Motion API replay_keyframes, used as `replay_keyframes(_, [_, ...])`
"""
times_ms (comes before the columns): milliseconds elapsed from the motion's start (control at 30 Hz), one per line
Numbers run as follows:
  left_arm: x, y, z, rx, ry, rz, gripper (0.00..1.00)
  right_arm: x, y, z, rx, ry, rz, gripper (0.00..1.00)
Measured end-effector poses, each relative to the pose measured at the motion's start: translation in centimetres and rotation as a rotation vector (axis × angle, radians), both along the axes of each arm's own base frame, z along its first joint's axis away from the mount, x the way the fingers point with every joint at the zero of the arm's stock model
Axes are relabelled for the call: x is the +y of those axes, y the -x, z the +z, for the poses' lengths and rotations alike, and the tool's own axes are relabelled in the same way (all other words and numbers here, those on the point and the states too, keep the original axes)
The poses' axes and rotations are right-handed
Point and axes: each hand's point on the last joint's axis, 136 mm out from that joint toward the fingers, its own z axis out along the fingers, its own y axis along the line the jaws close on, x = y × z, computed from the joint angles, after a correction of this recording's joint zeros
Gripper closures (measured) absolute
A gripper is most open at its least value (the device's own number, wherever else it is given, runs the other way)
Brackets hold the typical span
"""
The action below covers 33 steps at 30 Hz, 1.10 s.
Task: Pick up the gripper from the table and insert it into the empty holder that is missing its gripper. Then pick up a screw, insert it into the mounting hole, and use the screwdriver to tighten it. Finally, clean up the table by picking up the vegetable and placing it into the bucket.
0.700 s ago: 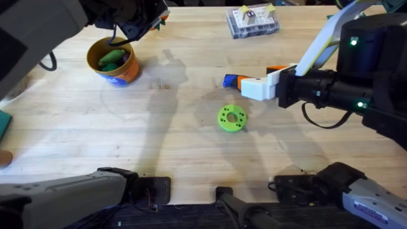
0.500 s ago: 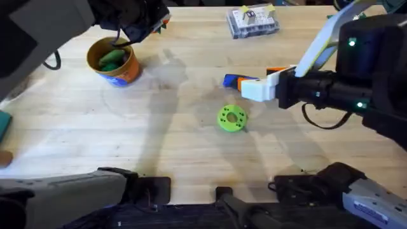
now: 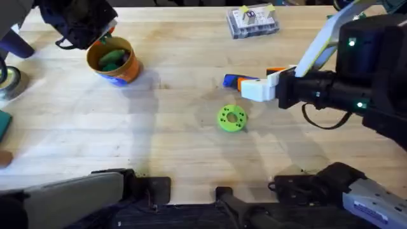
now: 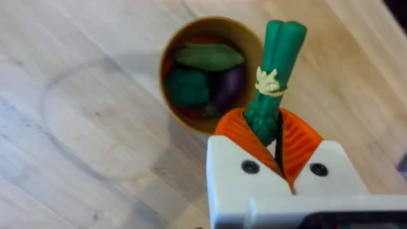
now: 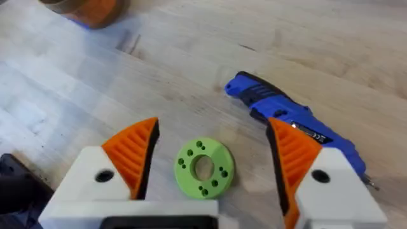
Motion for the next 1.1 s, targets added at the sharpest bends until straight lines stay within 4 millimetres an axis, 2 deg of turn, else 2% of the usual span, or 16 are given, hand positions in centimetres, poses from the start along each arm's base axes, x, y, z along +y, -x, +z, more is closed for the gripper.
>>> replay_keyframes(100, [1.7, -0.1, -1.7, 0.051, -0.003, 0.047, 0.963, 0.0, 0.0, 0.0, 0.0, 0.0, 0.0, 0.033])
replay_keyframes(200, [2.5, -0.5, -4.0, 0.118, -0.002, 0.064, 0.963, 0.0, 0.0, 0.0, 0.0, 0.0, 0.0, 0.033])
replay_keyframes(400, [2.3, -1.0, -8.1, 0.231, 0.017, 0.057, 0.963, 0.0, 0.0, 0.0, 0.0, 0.0, 0.0, 0.033])
replay_keyframes(533, [2.1, -1.1, -8.8, 0.246, 0.03, 0.05, 0.949, 0.0, 0.0, 0.0, 0.0, 0.0, 0.0, 0.033])
replay_keyframes(600, [2.0, -1.1, -8.8, 0.247, 0.03, 0.043, 0.808, 0.0, 0.0, 0.0, 0.0, 0.0, 0.0, 0.033])
replay_keyframes(733, [1.9, -1.1, -8.7, 0.246, 0.039, 0.04, 0.222, 0.0, 0.0, 0.0, 0.0, 0.0, 0.0, 0.033])
replay_keyframes(767, [1.8, -0.9, -8.7, 0.251, 0.045, 0.04, 0.094, 0.0, 0.0, 0.0, 0.0, 0.0, 0.0, 0.033])
replay_keyframes(800, [1.7, -0.8, -8.7, 0.257, 0.051, 0.038, 0.035, 0.0, 0.0, 0.0, 0.0, 0.0, 0.0, 0.033])
replay_keyframes(967, [1.5, 0.0, -7.6, 0.289, 0.062, 0.028, 0.014, 0.0, 0.0, 0.0, 0.0, 0.0, 0.0, 0.033])
replay_keyframes(1100, [1.4, 0.4, -5.5, 0.265, 0.042, -0.019, 0.015, 0.0, 0.0, 0.0, 0.0, 0.0, 0.0, 0.033])
